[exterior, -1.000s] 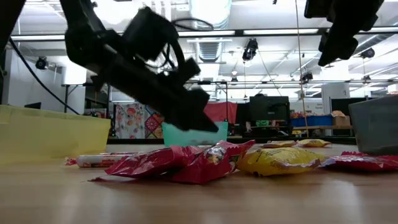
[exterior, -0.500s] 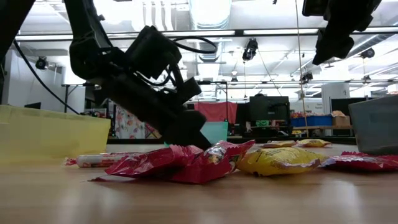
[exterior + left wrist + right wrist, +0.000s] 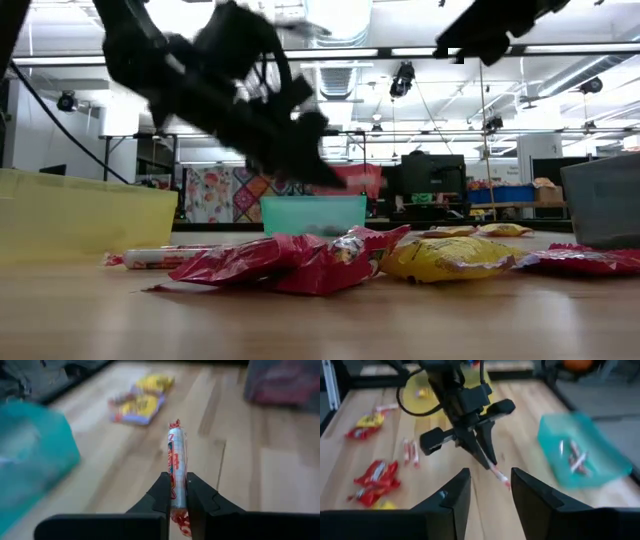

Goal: Sort candy
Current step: Put the white candy into the green bin

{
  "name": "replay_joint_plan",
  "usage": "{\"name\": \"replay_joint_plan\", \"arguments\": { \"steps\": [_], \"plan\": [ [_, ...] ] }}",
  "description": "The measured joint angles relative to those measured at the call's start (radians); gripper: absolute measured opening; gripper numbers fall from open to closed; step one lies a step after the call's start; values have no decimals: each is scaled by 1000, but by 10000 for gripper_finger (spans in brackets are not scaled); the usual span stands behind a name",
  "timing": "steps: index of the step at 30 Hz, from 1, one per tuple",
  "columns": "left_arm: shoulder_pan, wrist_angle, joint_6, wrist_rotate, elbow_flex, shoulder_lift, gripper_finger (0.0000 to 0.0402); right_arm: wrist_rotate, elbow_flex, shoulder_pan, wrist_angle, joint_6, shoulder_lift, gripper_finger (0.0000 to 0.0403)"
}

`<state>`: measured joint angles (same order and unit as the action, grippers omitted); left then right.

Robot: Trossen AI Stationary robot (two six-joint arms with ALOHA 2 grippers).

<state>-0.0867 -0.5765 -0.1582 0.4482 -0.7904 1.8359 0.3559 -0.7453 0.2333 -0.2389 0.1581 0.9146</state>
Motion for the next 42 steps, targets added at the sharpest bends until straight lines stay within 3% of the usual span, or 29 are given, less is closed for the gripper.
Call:
{"name": "replay_joint_plan", "arguments": {
  "steps": [6,12,14,18,20,30,37,42],
  "plan": [
    [72,164,85,54,3,-236,8,8,58,0,124,-39,0,124],
    [298,345,113,35,3,-371,7,18,78,-1,135,-38,0,124],
    [382,358,111,7,3,-374,7,28,81,-1,164,-56,2,125],
    [516,318,103,-214,3,-327,7,39,82,-7,172,-102,3,122],
    [547,292,98,-276,3,-291,7,39,82,-13,172,-107,3,120],
    [567,210,95,-284,3,-169,30,39,83,-52,170,-131,4,122],
    [567,202,48,-279,-13,-159,36,39,84,-69,170,-128,4,130],
    [561,202,44,-278,-15,-161,62,38,86,-69,169,-107,4,128]
  ]
}}
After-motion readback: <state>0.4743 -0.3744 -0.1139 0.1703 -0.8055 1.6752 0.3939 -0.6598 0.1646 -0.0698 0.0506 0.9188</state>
